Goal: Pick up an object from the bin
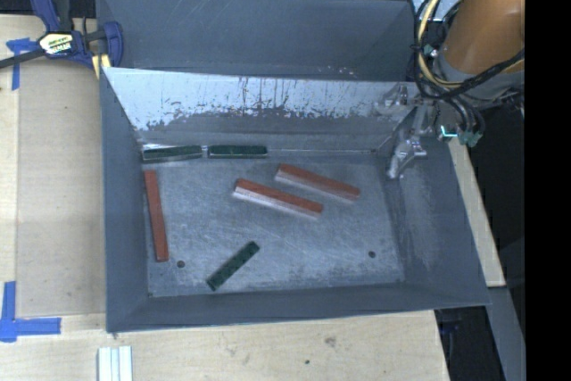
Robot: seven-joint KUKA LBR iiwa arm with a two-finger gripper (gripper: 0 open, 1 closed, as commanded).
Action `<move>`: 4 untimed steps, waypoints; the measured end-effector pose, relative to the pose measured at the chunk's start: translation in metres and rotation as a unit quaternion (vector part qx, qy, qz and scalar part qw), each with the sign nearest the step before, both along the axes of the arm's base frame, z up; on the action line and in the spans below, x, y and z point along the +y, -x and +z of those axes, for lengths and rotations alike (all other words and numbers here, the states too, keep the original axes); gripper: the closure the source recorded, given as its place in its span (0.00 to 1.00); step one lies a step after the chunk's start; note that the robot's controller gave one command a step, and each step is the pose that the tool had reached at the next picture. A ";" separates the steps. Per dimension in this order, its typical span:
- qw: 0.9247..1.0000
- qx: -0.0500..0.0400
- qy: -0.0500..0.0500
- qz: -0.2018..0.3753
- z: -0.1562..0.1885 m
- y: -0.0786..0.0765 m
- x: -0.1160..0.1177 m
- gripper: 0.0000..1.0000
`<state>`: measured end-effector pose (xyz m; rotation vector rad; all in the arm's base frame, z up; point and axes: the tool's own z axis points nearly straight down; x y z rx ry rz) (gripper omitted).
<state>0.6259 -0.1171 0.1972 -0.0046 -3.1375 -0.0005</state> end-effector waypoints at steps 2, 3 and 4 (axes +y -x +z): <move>0.999 -0.005 0.001 0.039 -0.028 0.008 0.040 0.00; 0.995 -0.006 0.000 0.098 -0.096 0.034 0.052 0.00; 0.983 -0.016 0.002 0.183 -0.119 0.024 0.084 1.00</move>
Offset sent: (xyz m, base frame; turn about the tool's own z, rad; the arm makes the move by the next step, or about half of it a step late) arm -0.0187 0.0820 -0.0627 -0.1588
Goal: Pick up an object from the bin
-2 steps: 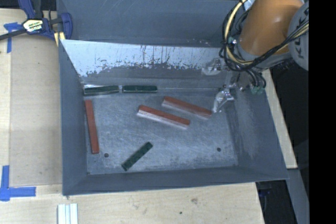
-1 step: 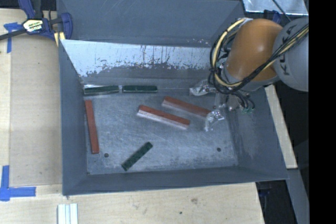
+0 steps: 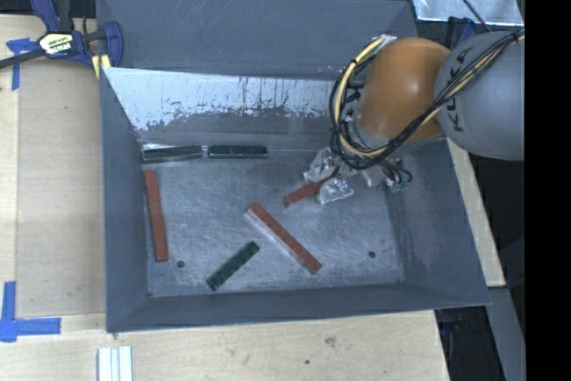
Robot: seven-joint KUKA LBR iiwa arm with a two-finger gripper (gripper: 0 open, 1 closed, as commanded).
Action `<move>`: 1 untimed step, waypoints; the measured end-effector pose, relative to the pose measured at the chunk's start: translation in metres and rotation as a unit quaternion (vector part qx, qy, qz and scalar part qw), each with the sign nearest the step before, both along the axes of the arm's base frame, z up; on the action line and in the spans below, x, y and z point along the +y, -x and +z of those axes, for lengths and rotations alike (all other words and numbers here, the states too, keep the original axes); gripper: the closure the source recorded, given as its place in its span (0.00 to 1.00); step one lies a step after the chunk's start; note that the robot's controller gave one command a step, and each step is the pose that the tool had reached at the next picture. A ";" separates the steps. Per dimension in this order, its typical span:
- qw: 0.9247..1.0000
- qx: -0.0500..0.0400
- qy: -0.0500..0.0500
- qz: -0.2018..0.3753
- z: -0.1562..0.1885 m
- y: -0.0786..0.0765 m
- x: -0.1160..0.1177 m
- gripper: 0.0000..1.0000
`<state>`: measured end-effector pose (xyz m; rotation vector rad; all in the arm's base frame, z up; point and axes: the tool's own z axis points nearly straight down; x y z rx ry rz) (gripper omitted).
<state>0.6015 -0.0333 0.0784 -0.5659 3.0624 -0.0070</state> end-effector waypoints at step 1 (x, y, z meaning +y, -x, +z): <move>1.000 0.000 0.000 0.000 0.000 0.000 0.000 1.00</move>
Offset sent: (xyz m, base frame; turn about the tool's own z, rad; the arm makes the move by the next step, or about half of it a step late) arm 0.0080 -0.0293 0.1912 0.0216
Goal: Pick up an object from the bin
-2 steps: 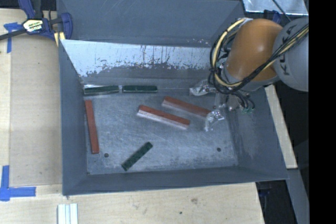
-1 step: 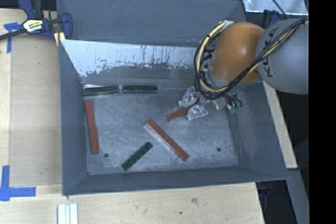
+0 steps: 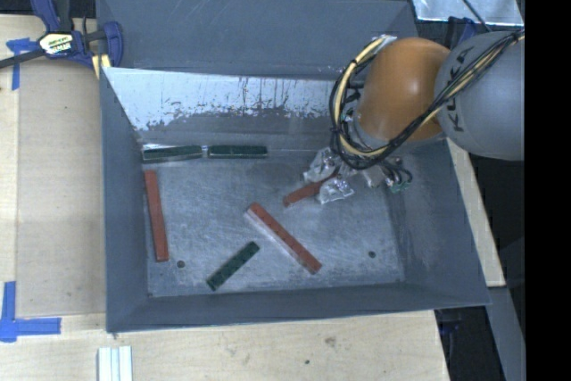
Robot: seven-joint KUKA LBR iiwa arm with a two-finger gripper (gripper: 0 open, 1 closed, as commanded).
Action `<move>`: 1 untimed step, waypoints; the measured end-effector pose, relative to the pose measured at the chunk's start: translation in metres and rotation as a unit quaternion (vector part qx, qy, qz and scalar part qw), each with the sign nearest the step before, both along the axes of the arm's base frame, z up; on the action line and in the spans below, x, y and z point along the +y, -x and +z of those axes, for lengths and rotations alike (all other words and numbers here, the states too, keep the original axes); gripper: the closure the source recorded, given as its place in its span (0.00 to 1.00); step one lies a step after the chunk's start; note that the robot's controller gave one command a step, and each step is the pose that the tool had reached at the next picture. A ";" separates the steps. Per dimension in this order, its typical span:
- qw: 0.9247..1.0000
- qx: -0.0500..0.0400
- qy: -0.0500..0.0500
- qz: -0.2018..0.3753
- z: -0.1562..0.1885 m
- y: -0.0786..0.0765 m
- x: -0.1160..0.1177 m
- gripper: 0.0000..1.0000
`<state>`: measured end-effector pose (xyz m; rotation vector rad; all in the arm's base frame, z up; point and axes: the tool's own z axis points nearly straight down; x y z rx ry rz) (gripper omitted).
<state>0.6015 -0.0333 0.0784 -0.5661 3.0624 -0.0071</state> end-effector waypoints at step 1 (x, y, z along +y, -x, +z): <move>1.000 0.012 0.000 -0.012 0.191 -0.009 -0.030 1.00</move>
Offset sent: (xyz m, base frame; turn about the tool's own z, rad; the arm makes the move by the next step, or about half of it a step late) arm 0.0000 0.0000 0.0000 0.0000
